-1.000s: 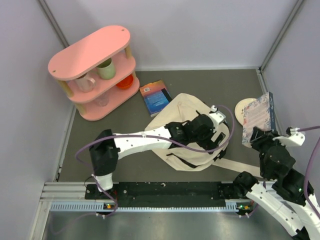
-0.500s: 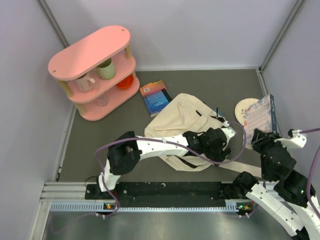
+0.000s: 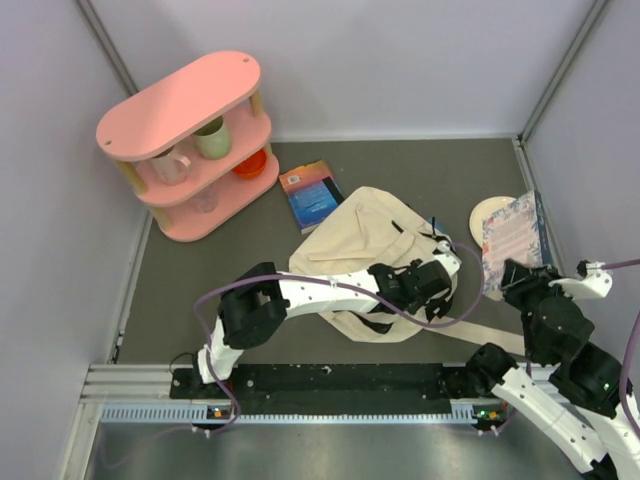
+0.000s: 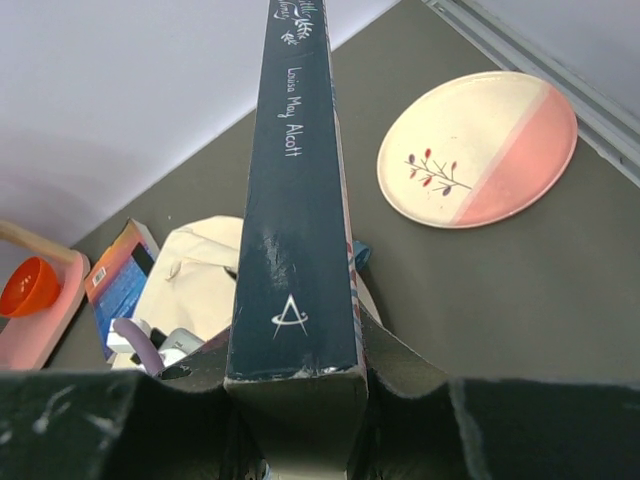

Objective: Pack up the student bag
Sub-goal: Place the book in the student bag.

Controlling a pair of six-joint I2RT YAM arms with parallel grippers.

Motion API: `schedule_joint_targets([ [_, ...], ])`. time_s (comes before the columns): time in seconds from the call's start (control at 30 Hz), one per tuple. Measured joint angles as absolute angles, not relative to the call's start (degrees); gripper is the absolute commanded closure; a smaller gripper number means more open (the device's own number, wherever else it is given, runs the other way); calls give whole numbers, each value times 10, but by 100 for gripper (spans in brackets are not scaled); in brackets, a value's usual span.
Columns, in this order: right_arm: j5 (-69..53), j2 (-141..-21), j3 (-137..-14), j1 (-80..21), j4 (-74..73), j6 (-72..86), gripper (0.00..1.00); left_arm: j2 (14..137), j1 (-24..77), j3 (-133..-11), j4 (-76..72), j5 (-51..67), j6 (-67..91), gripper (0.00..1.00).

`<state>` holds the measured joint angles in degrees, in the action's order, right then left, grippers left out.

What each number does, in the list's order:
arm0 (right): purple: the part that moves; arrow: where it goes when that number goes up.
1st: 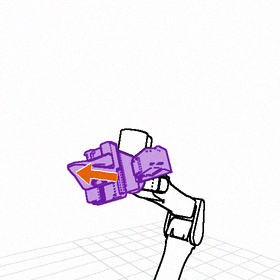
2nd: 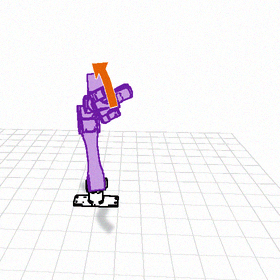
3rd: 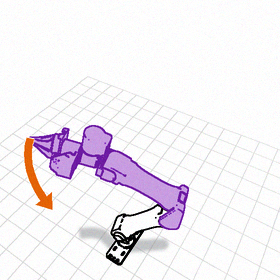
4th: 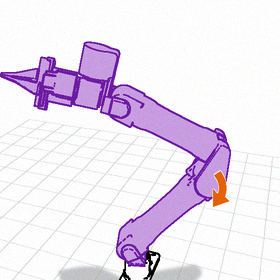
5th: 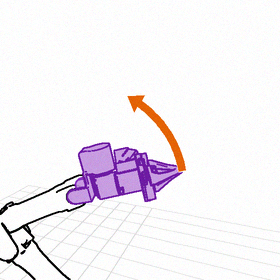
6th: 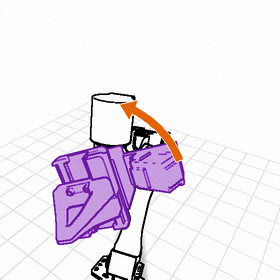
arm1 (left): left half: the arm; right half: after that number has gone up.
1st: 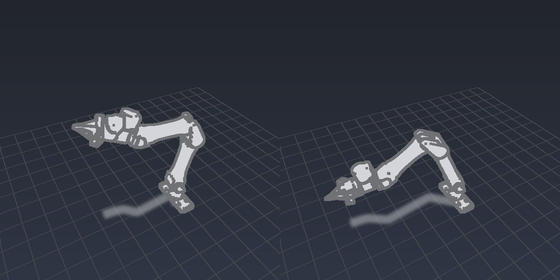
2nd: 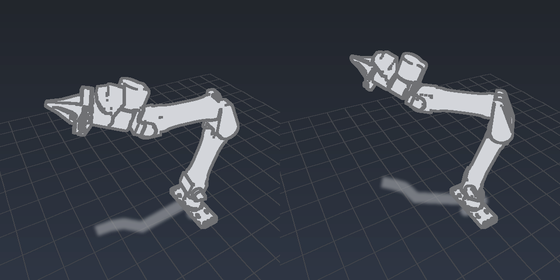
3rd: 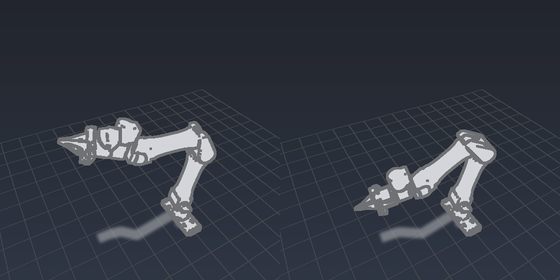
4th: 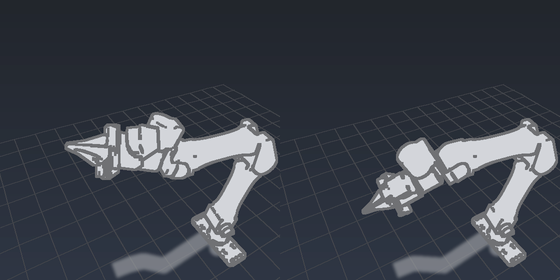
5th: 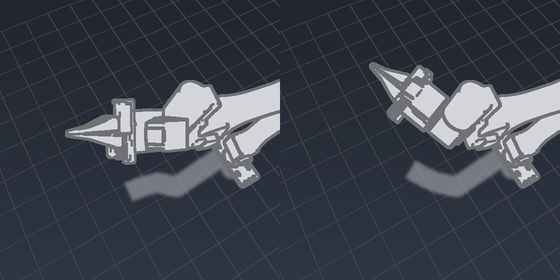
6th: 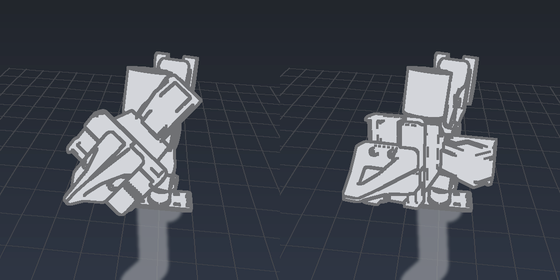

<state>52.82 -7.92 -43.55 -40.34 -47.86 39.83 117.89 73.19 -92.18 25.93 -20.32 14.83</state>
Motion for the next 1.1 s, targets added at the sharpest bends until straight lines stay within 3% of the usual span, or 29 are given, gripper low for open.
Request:
schedule_joint_targets([
  [0.33,515,-79,-424,-403,-488,421,100,1129,721,-890,253,-207,153,51],
  [0.67,503,-79,-416,-403,-494,430,100,1117,695,-876,239,-172,165,48],
  [0.9,502,-79,-415,-403,-494,434,100,1113,689,-865,229,-150,174,39],
  [1.1,498,-79,-409,-402,-494,438,100,1102,685,-849,210,-128,184,39],
])
